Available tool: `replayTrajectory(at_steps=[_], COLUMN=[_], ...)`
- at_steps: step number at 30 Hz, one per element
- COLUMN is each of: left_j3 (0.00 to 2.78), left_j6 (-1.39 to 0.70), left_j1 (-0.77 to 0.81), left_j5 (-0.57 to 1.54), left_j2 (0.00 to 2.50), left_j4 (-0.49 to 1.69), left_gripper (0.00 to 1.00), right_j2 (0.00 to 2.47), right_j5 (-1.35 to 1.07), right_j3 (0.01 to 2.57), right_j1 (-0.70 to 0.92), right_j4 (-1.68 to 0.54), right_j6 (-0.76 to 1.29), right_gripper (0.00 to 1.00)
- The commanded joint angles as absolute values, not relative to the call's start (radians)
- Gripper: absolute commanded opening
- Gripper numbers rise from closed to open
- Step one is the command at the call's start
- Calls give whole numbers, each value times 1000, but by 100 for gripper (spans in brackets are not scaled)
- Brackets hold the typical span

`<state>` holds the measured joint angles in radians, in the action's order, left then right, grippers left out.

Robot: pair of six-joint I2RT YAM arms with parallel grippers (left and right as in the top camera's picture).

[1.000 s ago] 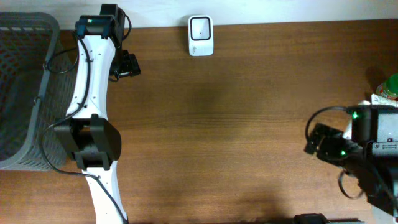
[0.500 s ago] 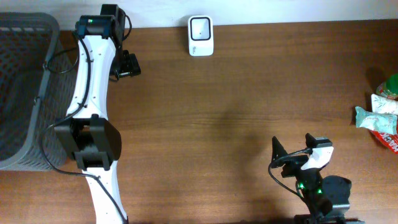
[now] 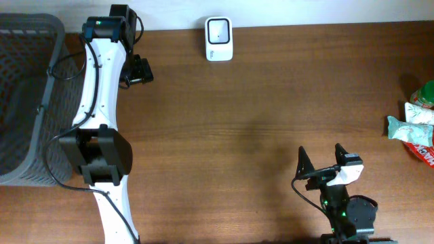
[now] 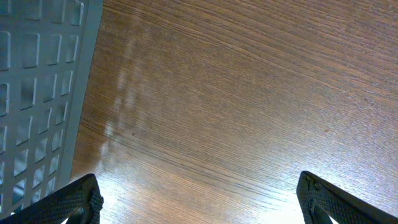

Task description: Scan the item barcode

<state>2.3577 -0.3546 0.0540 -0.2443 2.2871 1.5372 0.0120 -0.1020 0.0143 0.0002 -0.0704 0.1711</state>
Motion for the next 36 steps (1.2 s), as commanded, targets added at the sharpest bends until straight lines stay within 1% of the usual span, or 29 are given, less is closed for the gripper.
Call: replayTrajectory(at_steps=[1, 6, 8, 13, 14, 17, 36], left_j3=[2357, 2357, 2357, 2357, 2357, 2357, 2357], left_j6=[-350, -350, -350, -350, -350, -350, -350], left_j1=[56, 56, 56, 56, 56, 56, 56], left_j5=[-258, -258, -258, -258, -258, -258, -259], left_j2=[2274, 2274, 2274, 2274, 2274, 2274, 2275], left_j4=[1538, 1538, 1538, 1538, 1538, 1538, 1541], left_gripper=[99, 99, 99, 99, 99, 99, 99], right_j2=[3, 3, 3, 3, 3, 3, 3], right_j5=[-66, -66, -18, 12, 4, 4, 5], right_j3=[6, 6, 6, 6, 6, 6, 6], right_j1=[6, 6, 3, -35, -34, -33, -33], right_j4=[-76, -75, -80, -83, -83, -83, -81], right_j6=[161, 161, 161, 154, 88, 14, 11], right_gripper=[98, 98, 99, 98, 99, 99, 99])
